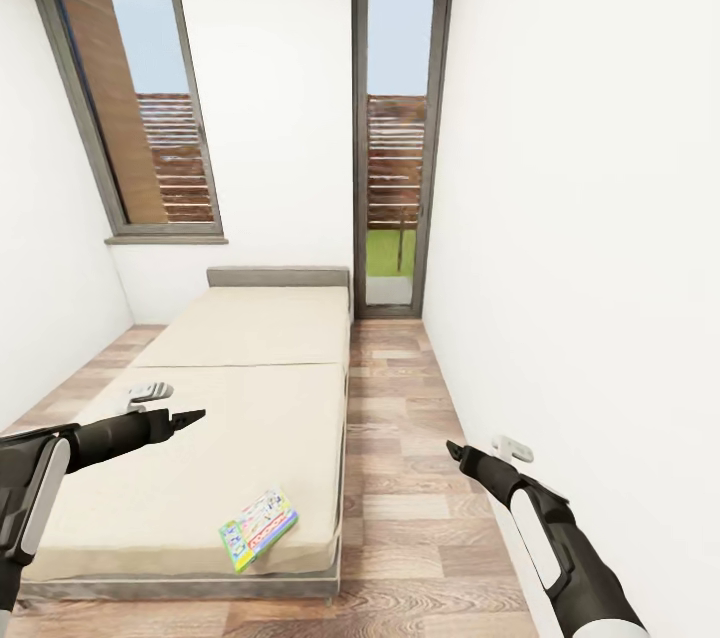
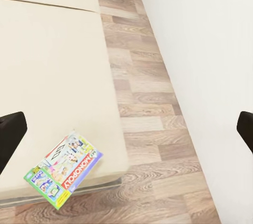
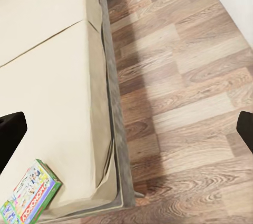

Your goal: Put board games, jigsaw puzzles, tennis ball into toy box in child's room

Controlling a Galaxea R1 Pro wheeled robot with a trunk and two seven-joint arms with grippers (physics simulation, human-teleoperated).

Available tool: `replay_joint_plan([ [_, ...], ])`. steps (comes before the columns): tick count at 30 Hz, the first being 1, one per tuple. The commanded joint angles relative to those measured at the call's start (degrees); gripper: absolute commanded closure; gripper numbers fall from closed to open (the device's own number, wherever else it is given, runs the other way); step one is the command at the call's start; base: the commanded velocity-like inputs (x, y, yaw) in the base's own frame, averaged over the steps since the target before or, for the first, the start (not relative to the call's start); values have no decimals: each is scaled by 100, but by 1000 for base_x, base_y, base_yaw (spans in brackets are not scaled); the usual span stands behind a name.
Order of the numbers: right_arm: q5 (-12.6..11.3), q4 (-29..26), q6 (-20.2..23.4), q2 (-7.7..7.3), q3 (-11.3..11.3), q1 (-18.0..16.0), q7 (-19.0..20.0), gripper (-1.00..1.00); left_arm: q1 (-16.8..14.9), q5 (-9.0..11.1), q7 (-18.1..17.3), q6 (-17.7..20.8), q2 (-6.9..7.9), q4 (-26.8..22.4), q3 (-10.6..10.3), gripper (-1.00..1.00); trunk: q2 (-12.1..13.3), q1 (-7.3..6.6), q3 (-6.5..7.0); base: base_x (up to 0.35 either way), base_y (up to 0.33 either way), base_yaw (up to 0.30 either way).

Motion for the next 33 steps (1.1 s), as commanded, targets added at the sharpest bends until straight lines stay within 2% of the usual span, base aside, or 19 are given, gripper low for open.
replay_joint_plan([
  [1, -18, -6, 35, 7, -23, -3, 25, -100, -3, 53, 16, 48, 1, 1, 4, -100, -8, 3, -6, 0, 91, -9],
  [11, -17, -7, 35, 8, -22, -3, 24, -100, -3, 61, 11, 43, 1, 1, 4, -100, -8, 3, -6, 0, 67, -2],
  [33, -15, -6, 24, 12, -35, -3, 7, -100, -3, 65, 14, 42, 1, 1, 4, -100, -8, 3, -6, 0, -72, 27],
])
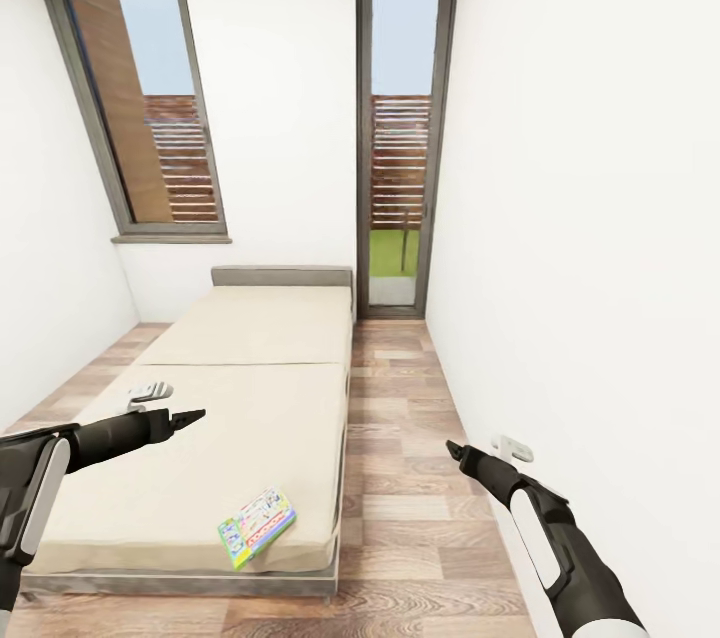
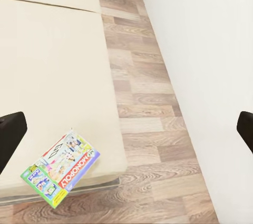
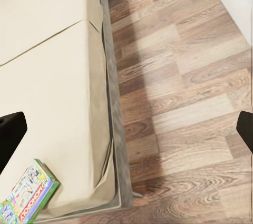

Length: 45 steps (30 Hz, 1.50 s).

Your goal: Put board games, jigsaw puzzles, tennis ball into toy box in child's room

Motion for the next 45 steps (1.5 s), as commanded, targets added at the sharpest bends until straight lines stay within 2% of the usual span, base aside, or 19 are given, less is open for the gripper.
replay_joint_plan([
  [1, -16, -3, 33, 6, -26, -3, 25, -100, -4, 53, 16, 48, 0, -1, 4, -100, -8, 3, -6, 0, -190, 1],
  [25, -25, -33, 19, 20, -21, -3, 72, -100, -5, 45, 13, 61, 0, -1, 4, -100, -8, 3, -6, 0, -103, 0],
  [29, -27, -32, 18, 20, -25, -3, 73, -100, -15, 41, 36, 101, 2, 210, 4, -100, -8, 3, -6, 0, -2, 0],
  [33, -32, -41, 22, 22, -33, -3, 79, -100, -137, 51, 40, 95, 26, 1408, 9, -100, -8, 3, -6, 0, 0, 0],
  [36, -35, -53, 31, 27, -37, -3, 84, -100, -748, 50, 36, 28, 52, 2854, 38, -100, -8, 3, -6, 0, 0, 0],
  [37, -35, -57, 33, 28, -38, -3, 86, -100, -949, 46, 36, -96, 64, 3356, 50, -100, -8, 3, -6, 0, 0, 0],
  [38, -36, -59, 35, 28, -38, -4, 87, -100, -1034, 45, 35, -192, 74, 3614, 55, -100, -8, 3, -6, 0, 0, 0],
  [40, -41, -71, 41, 28, -38, -3, 93, -100, -1292, 42, 40, -652, 150, 4608, 66, -100, -8, 3, -6, 0, 0, 0],
  [42, -43, -98, 43, 32, -34, -3, 94, -100, -1457, 47, 42, -906, 221, 5214, 70, -100, -8, 3, -6, 0, 0, 0],
  [45, -61, -149, 55, 40, 0, -3, 96, -100, -1590, 58, 41, -1069, 266, 5648, 73, -100, -8, 3, -6, 0, 0, 0],
])
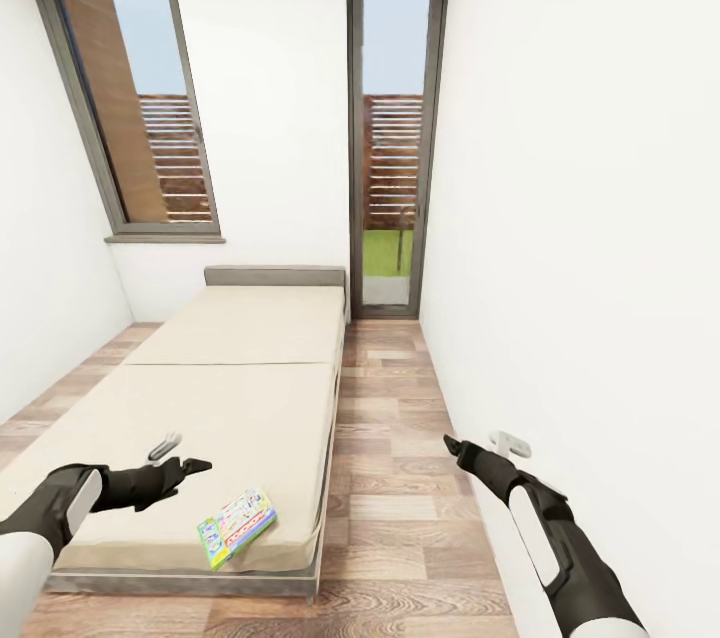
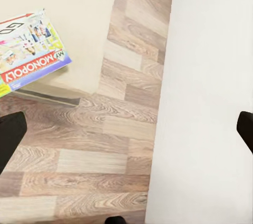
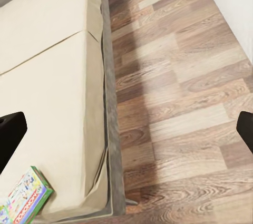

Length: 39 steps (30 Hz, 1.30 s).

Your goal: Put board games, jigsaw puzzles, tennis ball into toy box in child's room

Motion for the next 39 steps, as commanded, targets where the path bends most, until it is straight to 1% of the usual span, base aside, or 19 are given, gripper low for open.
replay_joint_plan([
  [1, -29, -24, 45, 21, 31, -4, 26, -100, -40, 42, 2, 13, 12, 112, 16, -100, -8, 3, -6, 0, 0, 0],
  [3, -46, -45, 56, 69, 147, -5, 21, -100, -75, 50, 0, 2, 22, 206, 17, -100, -8, 3, -6, 0, 0, 0],
  [4, -55, -74, 64, 129, 232, -8, 17, -100, -91, 54, -7, 0, 30, 242, 17, -100, -8, 3, -6, 0, 0, 0],
  [5, -58, -98, 68, 167, 270, -8, 16, -100, -97, 56, -12, -1, 34, 255, 17, -100, -8, 3, -6, 0, 0, 0],
  [7, -65, -240, 89, 341, 373, -10, 13, -100, -117, 59, -26, -3, 56, 273, 17, -100, -8, 3, -6, 0, 0, 0],
  [9, -76, -330, 98, 472, 417, -11, 10, -100, -125, 60, -33, -3, 92, 267, 17, -100, -8, 3, -6, 0, 0, 0],
  [12, -78, -387, 104, 540, 448, -11, 8, -100, -130, 67, -34, -1, 106, 258, 27, -100, -8, 3, -6, 0, 0, 0],
  [13, -78, -403, 108, 550, 457, -11, 9, -100, -130, 68, -38, 8, 110, 253, 43, -100, -8, 3, -6, 0, 0, 0],
  [15, -71, -424, 114, 555, 465, -11, 9, -100, -131, 69, -42, 23, 117, 248, 86, -100, -88, 47, -42, 0, 0, 0],
  [19, -81, -444, 145, 514, 464, -11, 36, -100, -131, 70, -51, 35, 165, 247, 262, -100, -248, 135, -114, 0, 0, 0],
  [20, -83, -447, 167, 529, 463, -13, 49, -100, -131, 70, -53, 44, 184, 249, 358, -100, -288, 157, -132, 0, 0, 0],
  [21, -84, -449, 174, 535, 463, -15, 54, -100, -131, 70, -53, 52, 193, 249, 411, -100, -329, 178, -150, 0, 0, 0],
  [24, -86, -546, 202, 552, 469, -12, 67, -100, -132, 66, -61, 132, 223, 252, 728, -100, -449, 244, -204, 0, 0, 0],
  [26, -87, -598, 215, 551, 471, -12, 70, -100, -132, 64, -62, 159, 229, 252, 819, -100, -529, 288, -240, 0, 0, 0],
  [31, -87, -644, 298, 554, 473, -4, 72, -100, -132, 62, -64, 191, 235, 252, 898, -100, -730, 398, -330, 0, 0, 0],
  [39, -87, -653, 352, 559, 473, -7, 68, -100, -132, 60, -88, 193, 235, 252, 913, -100, -1051, 574, -473, 0, 0, 0],
])
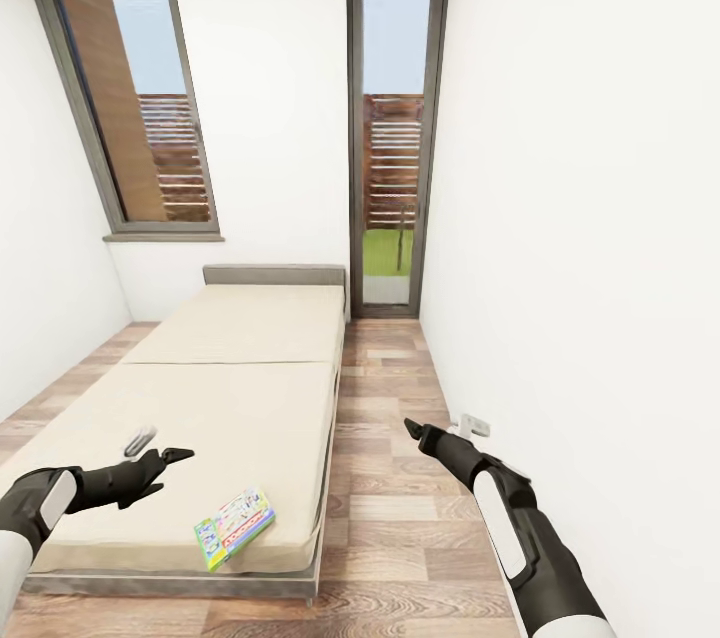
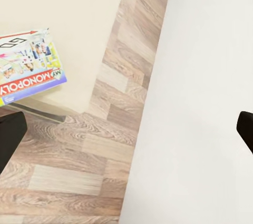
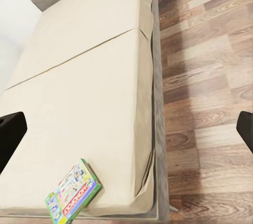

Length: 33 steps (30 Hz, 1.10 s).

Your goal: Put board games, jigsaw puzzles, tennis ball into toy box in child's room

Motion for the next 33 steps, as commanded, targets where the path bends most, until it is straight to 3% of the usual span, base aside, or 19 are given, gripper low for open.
replay_joint_plan([
  [1, -12, -6, 39, 7, -22, -6, 25, -100, -6, 22, -3, 40, 1, 0, 21, -100, -52, 25, -30, 0, 0, 0],
  [19, -12, -6, 45, 6, -31, -3, 6, -100, -6, 23, -14, 35, 56, -4, 23, -100, -774, 420, -353, 0, 0, 0],
  [33, -12, -6, 54, -6, -31, -3, 17, -100, -6, 38, -37, 114, 215, 2, 30, -100, -1335, 728, -604, 0, 0, 0],
])
